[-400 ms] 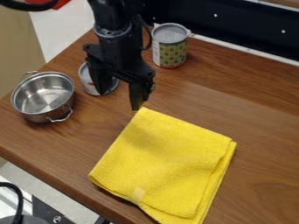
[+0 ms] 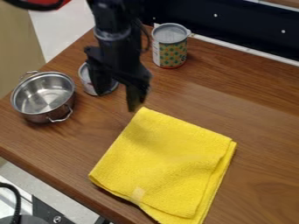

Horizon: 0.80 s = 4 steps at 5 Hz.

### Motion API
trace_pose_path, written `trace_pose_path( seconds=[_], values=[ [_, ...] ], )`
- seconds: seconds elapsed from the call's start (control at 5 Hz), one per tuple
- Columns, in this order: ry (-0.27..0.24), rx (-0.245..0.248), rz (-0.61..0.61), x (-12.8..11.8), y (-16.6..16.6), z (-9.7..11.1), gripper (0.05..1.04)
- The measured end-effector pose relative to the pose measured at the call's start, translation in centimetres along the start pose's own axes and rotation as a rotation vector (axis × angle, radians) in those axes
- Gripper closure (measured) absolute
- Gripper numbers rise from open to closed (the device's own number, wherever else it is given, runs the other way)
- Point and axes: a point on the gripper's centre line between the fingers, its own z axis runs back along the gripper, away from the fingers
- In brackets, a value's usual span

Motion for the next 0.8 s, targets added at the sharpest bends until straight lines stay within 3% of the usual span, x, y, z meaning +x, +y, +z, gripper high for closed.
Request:
trace_pose_path(
  seconds=[0.2, 0.4, 0.6, 0.8],
  values=[
    [0.031, -0.024, -0.122, 1.0, 2.0, 1.0, 0.087],
    [0.026, -0.016, -0.252, 1.5, 4.0, 1.9, 0.087],
    [0.084, 0.0, -0.363, 1.5, 6.2, 1.6, 0.087],
    [0.102, 0.03, -0.339, 1.2, 7.9, 0.6, 0.087]
  ],
)
